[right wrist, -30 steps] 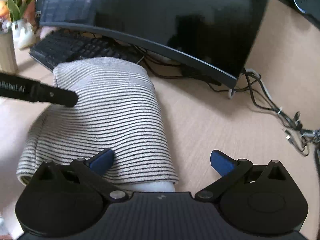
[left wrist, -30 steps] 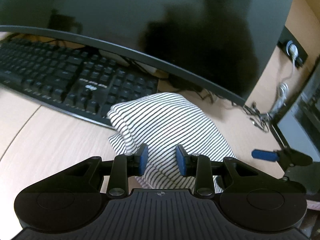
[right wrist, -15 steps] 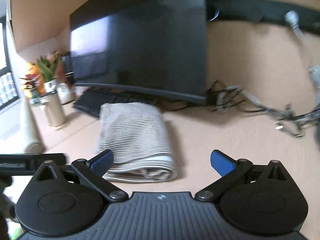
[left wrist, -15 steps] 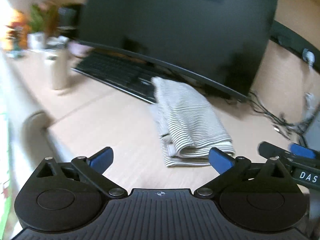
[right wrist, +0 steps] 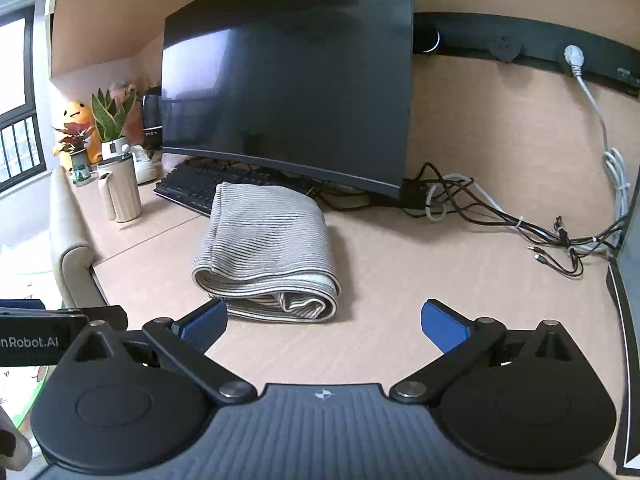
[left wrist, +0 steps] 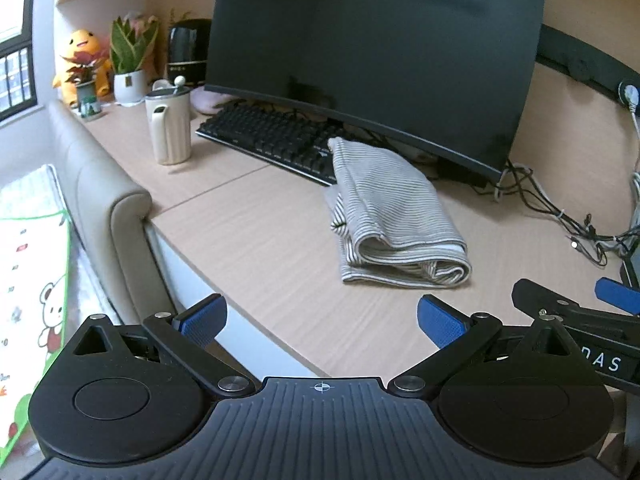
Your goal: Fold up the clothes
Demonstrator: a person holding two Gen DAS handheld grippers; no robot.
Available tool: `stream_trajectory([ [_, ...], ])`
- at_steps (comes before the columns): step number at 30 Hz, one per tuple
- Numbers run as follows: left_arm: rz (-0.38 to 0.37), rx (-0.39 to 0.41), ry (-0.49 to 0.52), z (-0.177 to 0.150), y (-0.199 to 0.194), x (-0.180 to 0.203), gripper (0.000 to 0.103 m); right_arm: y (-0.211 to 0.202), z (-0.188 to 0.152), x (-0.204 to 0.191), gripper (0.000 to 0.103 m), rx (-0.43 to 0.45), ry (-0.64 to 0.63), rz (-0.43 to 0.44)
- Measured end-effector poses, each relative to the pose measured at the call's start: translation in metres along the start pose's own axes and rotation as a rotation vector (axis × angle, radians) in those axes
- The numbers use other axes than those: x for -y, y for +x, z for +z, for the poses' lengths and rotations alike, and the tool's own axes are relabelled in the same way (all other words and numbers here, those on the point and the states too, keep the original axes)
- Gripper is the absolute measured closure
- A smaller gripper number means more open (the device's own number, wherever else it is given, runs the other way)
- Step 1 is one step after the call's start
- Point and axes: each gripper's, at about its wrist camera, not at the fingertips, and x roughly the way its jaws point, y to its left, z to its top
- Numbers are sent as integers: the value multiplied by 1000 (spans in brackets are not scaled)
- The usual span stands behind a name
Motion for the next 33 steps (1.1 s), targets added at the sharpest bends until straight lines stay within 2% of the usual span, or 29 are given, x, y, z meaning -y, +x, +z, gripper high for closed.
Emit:
stream_trajectory([
  [6, -12, 3, 13, -2, 0, 9, 0, 0, -3, 7, 0, -18, 11, -10],
  [13, -20, -29, 17, -2, 5, 14, 0, 1, -3, 13, 0, -23, 21, -20],
  [33, -16, -65, 20, 1, 14, 13, 0, 10, -2, 14, 0, -54, 30, -16],
])
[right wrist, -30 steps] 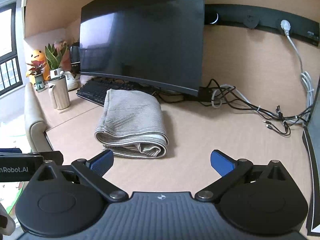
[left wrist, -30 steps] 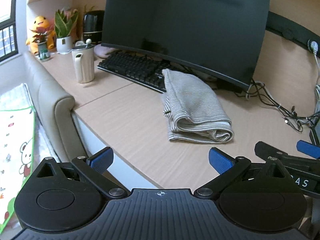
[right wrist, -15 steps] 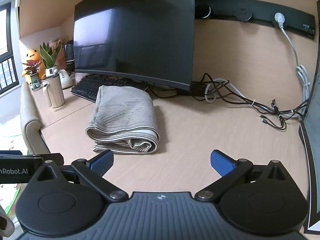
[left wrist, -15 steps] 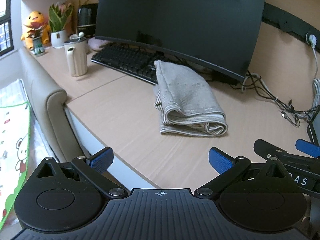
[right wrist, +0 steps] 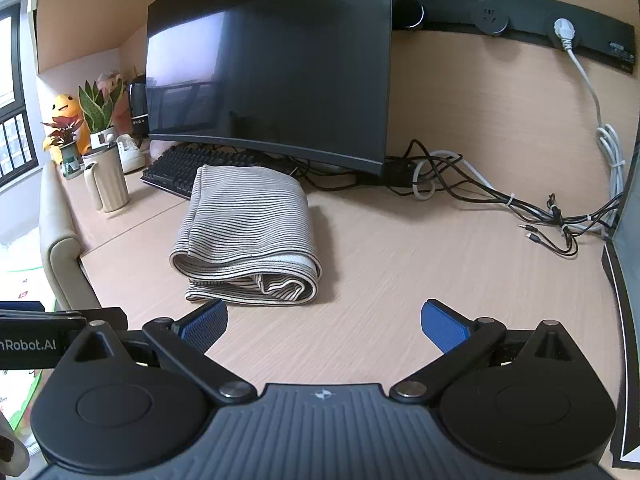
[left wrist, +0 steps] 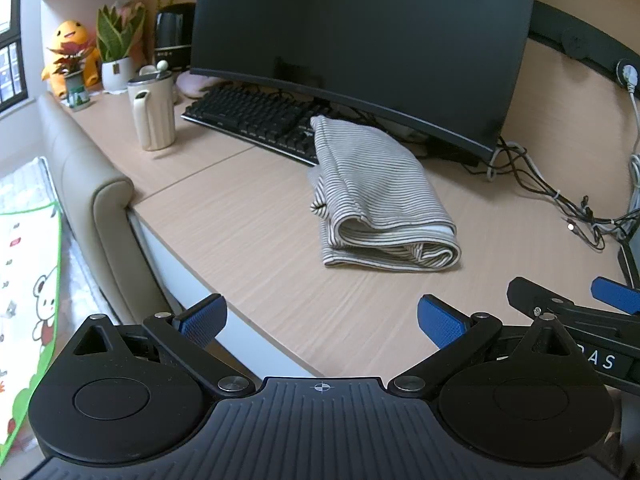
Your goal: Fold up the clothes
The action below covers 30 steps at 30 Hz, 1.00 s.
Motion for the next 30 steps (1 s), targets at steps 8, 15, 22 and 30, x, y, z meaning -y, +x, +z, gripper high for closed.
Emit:
stream_trajectory([
  [8, 5, -3, 3, 0, 1, 0, 0, 2, -1, 0, 0, -6, -1, -1],
  [15, 38, -1, 16, -2, 3, 1, 0, 0, 0, 0, 0, 10, 3, 8],
  [22, 47, 4, 8, -1, 1, -1, 0, 1, -2, -3, 0, -2, -12, 12],
  [30, 65, 3, 5, -3, 0, -1, 0, -2, -2, -4, 0, 9, -16, 27],
])
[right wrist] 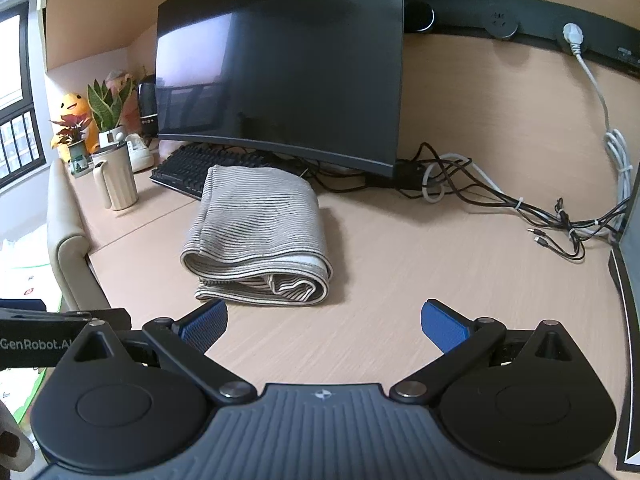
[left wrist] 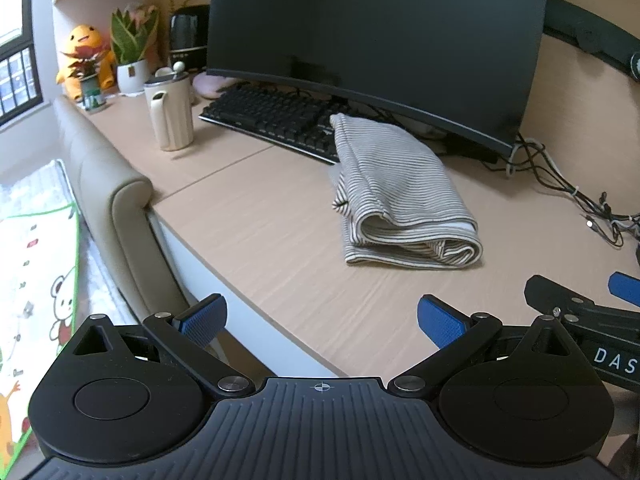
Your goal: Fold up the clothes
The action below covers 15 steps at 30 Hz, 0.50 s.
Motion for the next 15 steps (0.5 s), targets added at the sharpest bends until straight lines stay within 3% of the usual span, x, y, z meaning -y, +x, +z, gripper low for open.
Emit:
stream_trajectory([
  [15, 6, 8, 1, -1, -3, 0, 0, -1, -2, 1, 0, -4, 0, 5],
])
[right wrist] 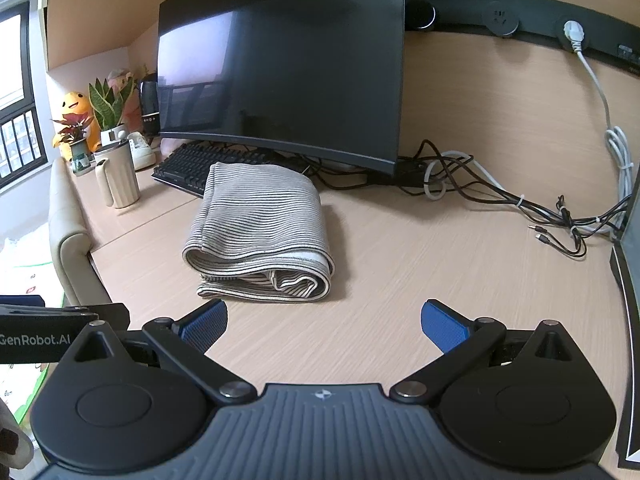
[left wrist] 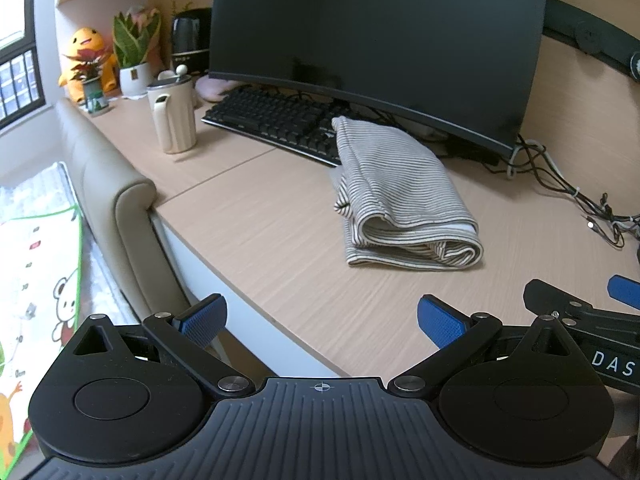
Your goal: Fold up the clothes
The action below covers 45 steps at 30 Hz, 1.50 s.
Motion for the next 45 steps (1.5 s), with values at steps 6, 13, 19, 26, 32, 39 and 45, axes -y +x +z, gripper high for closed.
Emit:
stream_trajectory([
  [6, -4, 1, 5, 1, 0, -1, 0, 0, -1, 1, 0, -3, 3, 0],
  [13, -5, 2, 8, 1, 1, -1, 0, 0, -1, 0, 0, -5, 4, -3],
  [19, -2, 6, 7, 2, 0, -2, 0, 0, -1, -1, 0, -3, 2, 1],
  [26, -1, 5, 4, 1, 0, -3, 0, 2, -1, -3, 0, -7, 4, 0],
  [32, -4, -1, 7, 1, 2, 0, 0, 3, -2, -1, 0, -13, 8, -2],
  [39, -4, -8, 8, 0, 3, 1, 0, 5, -3, 1, 0, -20, 11, -2],
  [45, 0, -10, 9, 1, 4, 2, 0, 8, -2, 2, 0, -23, 13, 0],
])
